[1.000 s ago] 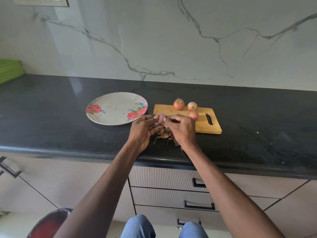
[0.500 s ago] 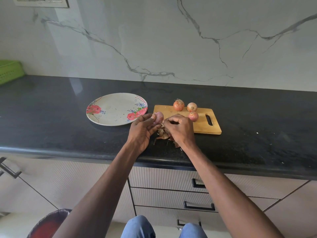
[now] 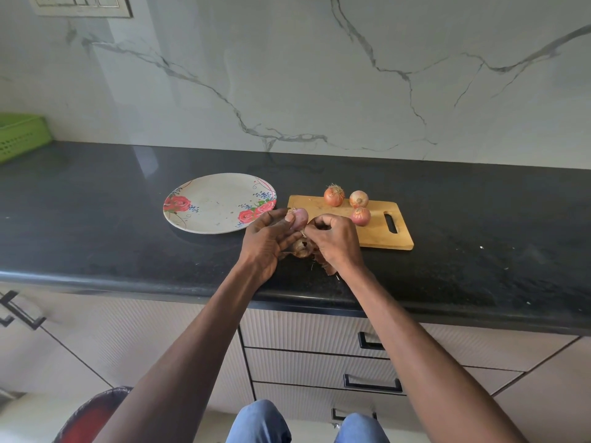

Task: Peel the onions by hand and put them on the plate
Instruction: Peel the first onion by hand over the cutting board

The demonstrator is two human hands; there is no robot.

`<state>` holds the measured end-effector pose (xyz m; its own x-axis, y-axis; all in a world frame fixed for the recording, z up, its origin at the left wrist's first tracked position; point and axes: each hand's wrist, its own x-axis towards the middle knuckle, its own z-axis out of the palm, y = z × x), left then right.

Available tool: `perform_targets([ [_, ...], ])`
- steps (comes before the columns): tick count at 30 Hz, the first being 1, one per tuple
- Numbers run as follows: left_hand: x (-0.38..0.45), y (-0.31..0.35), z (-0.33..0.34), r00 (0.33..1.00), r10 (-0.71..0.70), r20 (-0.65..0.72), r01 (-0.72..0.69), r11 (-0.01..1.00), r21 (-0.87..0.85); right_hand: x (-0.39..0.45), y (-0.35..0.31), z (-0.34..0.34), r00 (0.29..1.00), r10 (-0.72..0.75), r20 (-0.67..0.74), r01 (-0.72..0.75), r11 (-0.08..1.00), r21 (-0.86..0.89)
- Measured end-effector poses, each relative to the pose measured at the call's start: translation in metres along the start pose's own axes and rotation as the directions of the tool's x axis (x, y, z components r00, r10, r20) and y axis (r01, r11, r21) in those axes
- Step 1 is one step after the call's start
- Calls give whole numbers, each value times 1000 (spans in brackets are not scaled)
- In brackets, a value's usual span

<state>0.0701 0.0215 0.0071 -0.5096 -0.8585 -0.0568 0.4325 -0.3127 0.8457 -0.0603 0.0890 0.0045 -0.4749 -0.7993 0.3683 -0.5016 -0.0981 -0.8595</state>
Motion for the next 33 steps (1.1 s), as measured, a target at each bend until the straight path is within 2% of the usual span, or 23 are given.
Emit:
perform_targets([
  [9, -3, 1, 1, 998, -23, 61, 22, 1000, 20, -2, 4, 3, 997, -52, -50, 48, 995, -83],
  [17, -6, 5, 5, 992, -69, 107, 78, 994, -80, -4, -2, 1, 997, -21, -76, 25, 998, 53],
  [22, -5, 6, 4, 993, -69, 95, 80, 991, -109, -4, 0, -1, 976, -132, -171, 138, 990, 24],
  [29, -5, 4, 3, 995, -64, 75, 69, 995, -65, -7, -6, -2, 954, -278, -108, 279, 960, -2],
  [33, -5, 5, 5, 997, -55, 46, 56, 998, -22, -6, -4, -3, 966, -219, -137, 228, 973, 46],
])
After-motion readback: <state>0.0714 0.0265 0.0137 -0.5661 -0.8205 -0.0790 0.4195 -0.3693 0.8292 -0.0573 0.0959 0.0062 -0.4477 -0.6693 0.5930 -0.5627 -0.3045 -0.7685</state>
